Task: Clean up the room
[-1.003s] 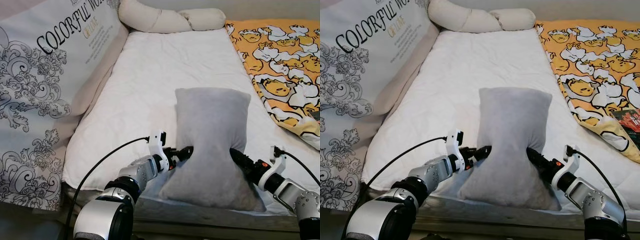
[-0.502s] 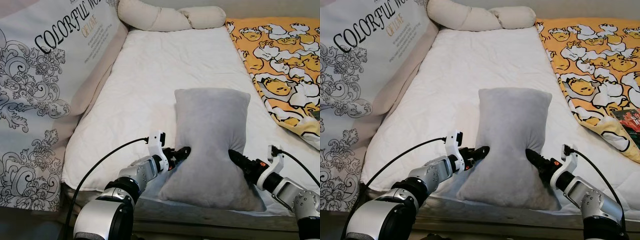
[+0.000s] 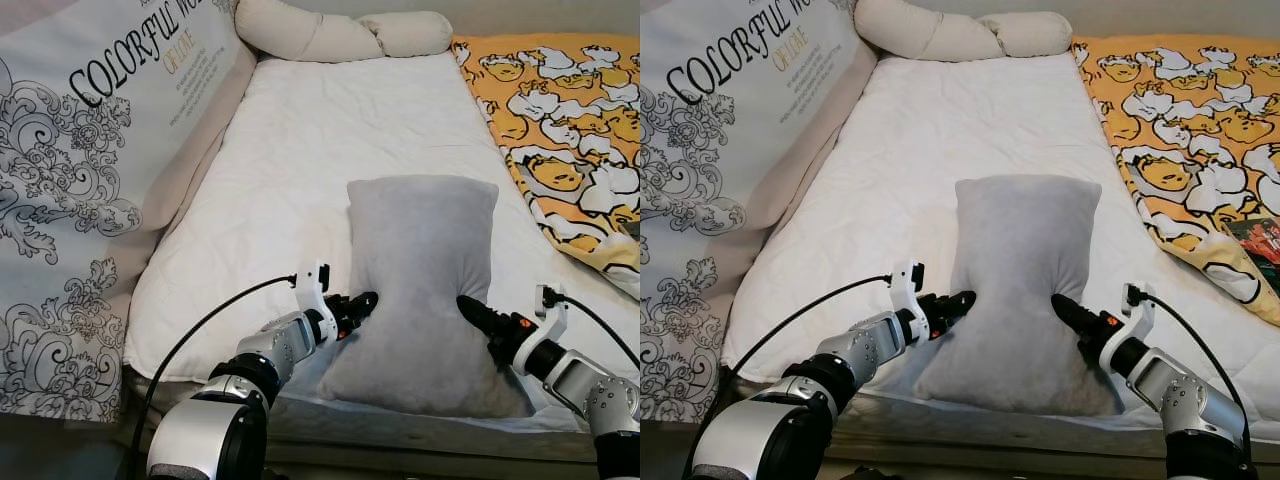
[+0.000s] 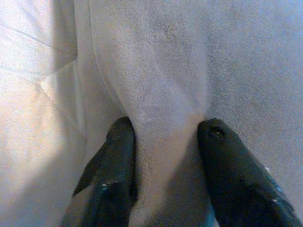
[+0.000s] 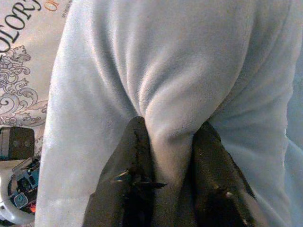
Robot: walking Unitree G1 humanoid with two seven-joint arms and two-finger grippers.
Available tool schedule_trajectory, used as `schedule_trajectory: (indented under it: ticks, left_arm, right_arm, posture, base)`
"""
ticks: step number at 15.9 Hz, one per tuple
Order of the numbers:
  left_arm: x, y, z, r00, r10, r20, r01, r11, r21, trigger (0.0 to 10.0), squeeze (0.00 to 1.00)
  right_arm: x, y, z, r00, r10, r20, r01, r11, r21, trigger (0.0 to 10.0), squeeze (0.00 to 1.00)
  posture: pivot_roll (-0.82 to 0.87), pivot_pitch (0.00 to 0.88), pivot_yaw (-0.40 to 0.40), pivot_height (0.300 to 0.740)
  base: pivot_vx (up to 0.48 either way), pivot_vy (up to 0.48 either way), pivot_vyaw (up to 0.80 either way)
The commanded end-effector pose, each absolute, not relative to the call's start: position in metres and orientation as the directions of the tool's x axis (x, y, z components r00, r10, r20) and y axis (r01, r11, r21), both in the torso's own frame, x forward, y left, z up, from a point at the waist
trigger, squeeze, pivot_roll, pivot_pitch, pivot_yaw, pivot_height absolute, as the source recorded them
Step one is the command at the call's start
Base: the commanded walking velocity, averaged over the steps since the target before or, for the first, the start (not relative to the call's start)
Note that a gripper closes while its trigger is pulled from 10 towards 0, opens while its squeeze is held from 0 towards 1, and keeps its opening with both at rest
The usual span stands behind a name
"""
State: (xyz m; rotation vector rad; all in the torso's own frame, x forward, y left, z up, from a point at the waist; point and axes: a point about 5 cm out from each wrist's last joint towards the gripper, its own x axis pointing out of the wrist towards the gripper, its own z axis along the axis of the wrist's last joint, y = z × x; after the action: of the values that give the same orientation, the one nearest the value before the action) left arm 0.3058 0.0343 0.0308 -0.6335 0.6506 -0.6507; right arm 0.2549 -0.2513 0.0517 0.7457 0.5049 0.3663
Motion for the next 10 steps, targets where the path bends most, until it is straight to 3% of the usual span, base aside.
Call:
schedule_trajectory:
  ticks: [1,4,7,8,9,10]
  left_arm:
    - [0.288,-0.068,0.077,0.463,-0.874,-0.146,0.479,0.386,-0.788,0.0,0.00]
    - [0.305,-0.060,0.096,0.518,-0.854,-0.056,0.487,0.348,-0.801,0.0,0.00]
    - [0.334,-0.027,0.128,0.578,-0.812,0.084,0.564,0.323,-0.760,0.0,0.00]
    - [0.342,-0.013,0.139,0.599,-0.792,0.120,0.590,0.334,-0.735,0.0,0.00]
    - [0.349,0.013,0.156,0.638,-0.753,0.164,0.641,0.401,-0.654,0.0,0.00]
    - [0.350,0.021,0.161,0.656,-0.736,0.169,0.651,0.437,-0.621,0.0,0.00]
  right_arm:
    - [0.264,-0.239,0.063,0.809,0.530,-0.254,-0.208,0.662,0.720,0.0,0.00]
    - [0.274,-0.226,0.086,0.809,0.564,-0.168,-0.299,0.641,0.707,0.0,0.00]
    - [0.289,-0.200,0.120,0.791,0.610,-0.045,-0.425,0.601,0.677,0.0,0.00]
    - [0.292,-0.190,0.129,0.785,0.619,-0.015,-0.458,0.597,0.658,0.0,0.00]
    - [0.299,-0.177,0.140,0.797,0.604,0.019,-0.478,0.611,0.631,0.0,0.00]
    - [0.300,-0.173,0.142,0.803,0.596,0.025,-0.479,0.620,0.622,0.0,0.00]
  posture:
    - [-0.20,0.000,0.088,0.740]
    - [-0.19,0.000,0.089,0.740]
    - [-0.18,0.000,0.088,0.740]
    - [-0.18,0.000,0.088,0.740]
    - [-0.14,0.000,0.075,0.740]
    - [-0.14,0.000,0.073,0.740]
  base:
    - [0.000,0.000,0.00]
    - [0.000,0.000,0.00]
    - [0.000,0.000,0.00]
    - [0.000,0.000,0.00]
    - [0.000,0.000,0.00]
    - [0.000,0.000,0.00]
